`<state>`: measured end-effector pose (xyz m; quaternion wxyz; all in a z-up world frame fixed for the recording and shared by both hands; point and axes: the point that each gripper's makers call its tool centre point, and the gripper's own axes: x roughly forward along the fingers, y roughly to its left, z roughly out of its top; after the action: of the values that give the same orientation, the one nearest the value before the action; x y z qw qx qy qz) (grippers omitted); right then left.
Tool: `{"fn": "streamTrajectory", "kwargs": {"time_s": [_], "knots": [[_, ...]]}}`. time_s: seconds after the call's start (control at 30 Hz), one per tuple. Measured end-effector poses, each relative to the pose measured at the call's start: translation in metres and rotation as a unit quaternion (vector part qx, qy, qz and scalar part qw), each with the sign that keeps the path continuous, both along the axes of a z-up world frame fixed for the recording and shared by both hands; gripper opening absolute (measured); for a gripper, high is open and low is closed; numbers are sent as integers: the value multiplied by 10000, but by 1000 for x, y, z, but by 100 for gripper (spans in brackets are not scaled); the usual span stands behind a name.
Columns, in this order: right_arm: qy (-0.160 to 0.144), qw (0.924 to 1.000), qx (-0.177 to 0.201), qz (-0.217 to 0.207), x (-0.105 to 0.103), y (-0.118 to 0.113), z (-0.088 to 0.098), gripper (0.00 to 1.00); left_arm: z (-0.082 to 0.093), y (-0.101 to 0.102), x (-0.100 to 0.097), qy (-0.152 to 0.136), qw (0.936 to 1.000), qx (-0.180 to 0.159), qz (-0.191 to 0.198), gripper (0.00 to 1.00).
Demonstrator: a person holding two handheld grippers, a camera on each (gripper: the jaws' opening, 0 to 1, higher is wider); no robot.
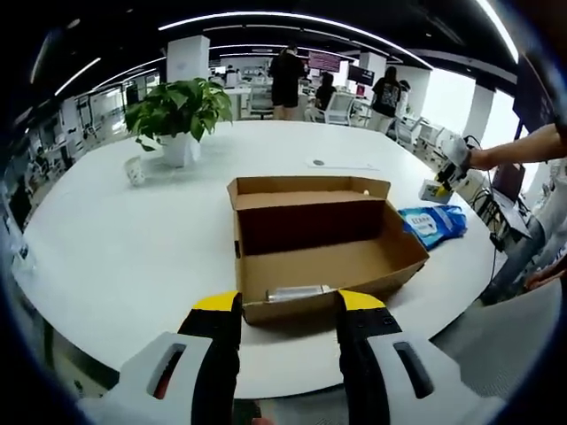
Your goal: Operate the shoe box by opening the lid, removing the specified soft item, and placing it in the target area until the item is outside and the box remains undamaged.
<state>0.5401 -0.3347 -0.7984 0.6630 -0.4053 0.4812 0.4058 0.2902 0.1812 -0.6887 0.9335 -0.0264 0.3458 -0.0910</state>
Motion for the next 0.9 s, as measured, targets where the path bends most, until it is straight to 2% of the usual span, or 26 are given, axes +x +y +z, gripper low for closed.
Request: {"fn": "streamTrajectory", "kwargs": {"time_s": [0.3,0.9], "knots": [[135,9998,-7,150,-7,-1,-13,17,-3,-2,-2,62,10000,37,-10,43],[345,9957,-394,767,-19,-19,-37,17,-11,2,-1,153,9998,99,-45,43]]}}
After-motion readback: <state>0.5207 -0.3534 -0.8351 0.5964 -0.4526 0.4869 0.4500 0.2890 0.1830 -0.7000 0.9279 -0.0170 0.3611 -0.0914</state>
